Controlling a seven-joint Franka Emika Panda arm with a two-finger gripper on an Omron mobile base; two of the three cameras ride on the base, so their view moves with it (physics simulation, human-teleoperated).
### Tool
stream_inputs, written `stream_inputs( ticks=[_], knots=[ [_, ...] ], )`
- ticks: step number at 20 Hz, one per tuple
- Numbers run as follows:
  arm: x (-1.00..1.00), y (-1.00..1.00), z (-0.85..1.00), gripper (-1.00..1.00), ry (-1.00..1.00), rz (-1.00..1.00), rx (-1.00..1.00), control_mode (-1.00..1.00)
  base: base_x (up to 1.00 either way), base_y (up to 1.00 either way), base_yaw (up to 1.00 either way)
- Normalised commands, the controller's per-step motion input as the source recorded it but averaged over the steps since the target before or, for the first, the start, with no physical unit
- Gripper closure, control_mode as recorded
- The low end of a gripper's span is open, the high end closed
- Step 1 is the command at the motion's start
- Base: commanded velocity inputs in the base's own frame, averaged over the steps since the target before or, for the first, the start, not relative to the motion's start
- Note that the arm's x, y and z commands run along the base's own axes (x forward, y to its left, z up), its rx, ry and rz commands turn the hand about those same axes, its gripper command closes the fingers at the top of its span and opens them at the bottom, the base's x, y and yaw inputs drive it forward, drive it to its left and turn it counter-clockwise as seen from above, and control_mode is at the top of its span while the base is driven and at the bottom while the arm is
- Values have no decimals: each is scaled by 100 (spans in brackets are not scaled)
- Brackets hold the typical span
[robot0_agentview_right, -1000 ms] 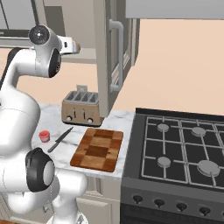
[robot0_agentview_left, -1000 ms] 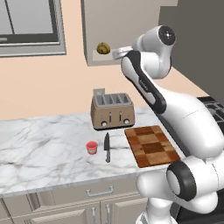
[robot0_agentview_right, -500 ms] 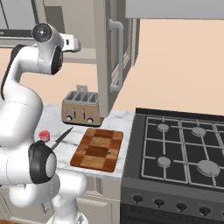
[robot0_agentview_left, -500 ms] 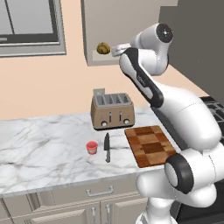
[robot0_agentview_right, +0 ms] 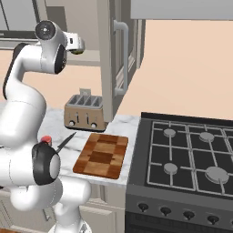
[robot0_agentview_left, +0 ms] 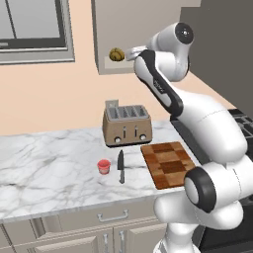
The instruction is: Pick the bread, place it on the cutting board, pick the jam, place it on the counter, and close the cabinet.
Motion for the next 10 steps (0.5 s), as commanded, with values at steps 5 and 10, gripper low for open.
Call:
stream_inputs(
  ticks=[5, 10],
  knots=[
    [14, 0, 0, -100, 0, 1, 0, -100, 0, 0, 0],
    [16, 0, 0, -100, 0, 1, 0, -100, 0, 0, 0]
  ],
)
